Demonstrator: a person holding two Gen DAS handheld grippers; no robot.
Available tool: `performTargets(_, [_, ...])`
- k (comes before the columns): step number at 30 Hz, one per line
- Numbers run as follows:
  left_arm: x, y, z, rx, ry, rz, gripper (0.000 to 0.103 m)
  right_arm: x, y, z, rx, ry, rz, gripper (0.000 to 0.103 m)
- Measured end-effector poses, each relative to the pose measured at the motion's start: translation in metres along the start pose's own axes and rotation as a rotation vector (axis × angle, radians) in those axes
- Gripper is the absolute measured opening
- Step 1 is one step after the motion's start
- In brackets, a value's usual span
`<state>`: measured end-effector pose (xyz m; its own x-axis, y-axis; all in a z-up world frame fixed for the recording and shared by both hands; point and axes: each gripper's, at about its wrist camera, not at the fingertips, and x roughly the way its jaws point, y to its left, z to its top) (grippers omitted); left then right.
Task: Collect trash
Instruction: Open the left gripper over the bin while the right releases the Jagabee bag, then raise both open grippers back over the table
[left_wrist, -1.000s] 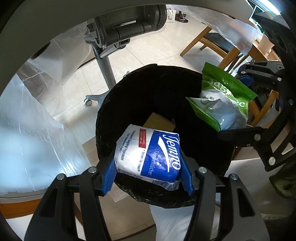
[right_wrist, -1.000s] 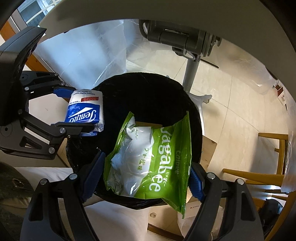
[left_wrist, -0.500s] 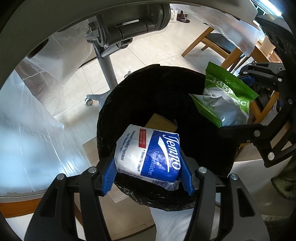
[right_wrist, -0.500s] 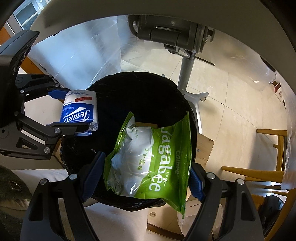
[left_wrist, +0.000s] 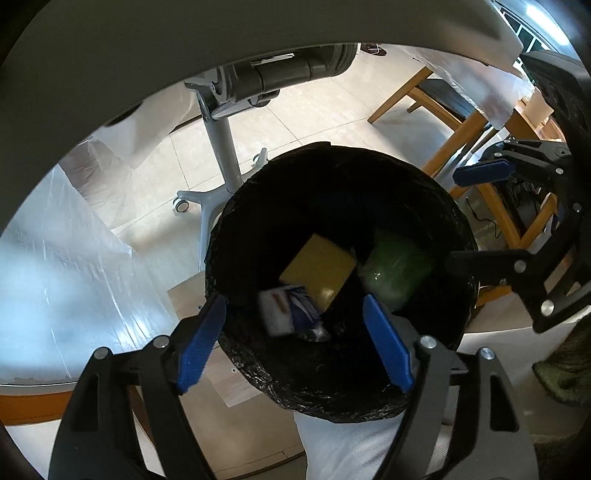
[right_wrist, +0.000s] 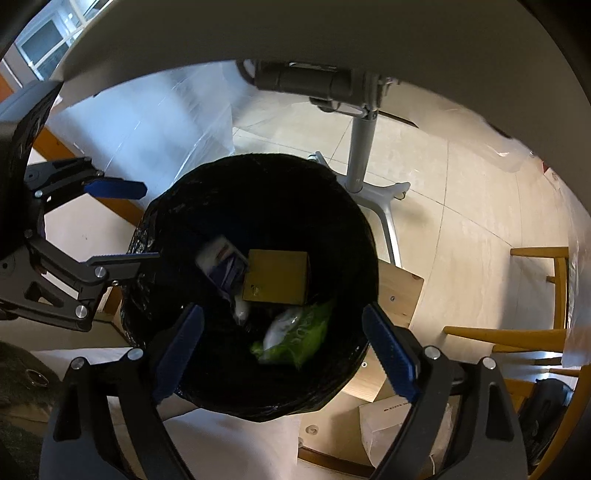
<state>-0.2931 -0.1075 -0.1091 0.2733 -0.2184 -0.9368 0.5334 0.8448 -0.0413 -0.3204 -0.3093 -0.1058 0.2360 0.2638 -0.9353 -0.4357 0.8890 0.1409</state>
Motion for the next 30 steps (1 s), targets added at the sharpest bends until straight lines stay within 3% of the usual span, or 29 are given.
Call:
performTargets(12, [-0.012,-0.002,-0.003,0.013,-0.012,-0.008,0.082,-0.007,0.001,0.001,0.0,0.0,0.003,0.087])
performTargets(17, [-0.043,-0.001,-0.005,0.026,-0.052,-0.015,0.082,-0.044,0.008,0.003,-0.051,-0.046,0.003,0.087])
performTargets(20, [-0.074,-0.002,-0.004,0.026,-0.109,-0.027,0.086,-0.079,0.013,0.007,-0.087,-0.1,0.007,0.087])
performTargets(24, [-0.123,-0.004,0.007,0.038,-0.216,-0.071,0.09,-0.133,0.018,0.022,-0.086,-0.226,0.073,0.087])
performTargets(30, [-0.171,0.001,0.035,0.07,-0.334,-0.108,0.096,-0.169,0.022,0.059,-0.09,-0.365,-0.022,0.094])
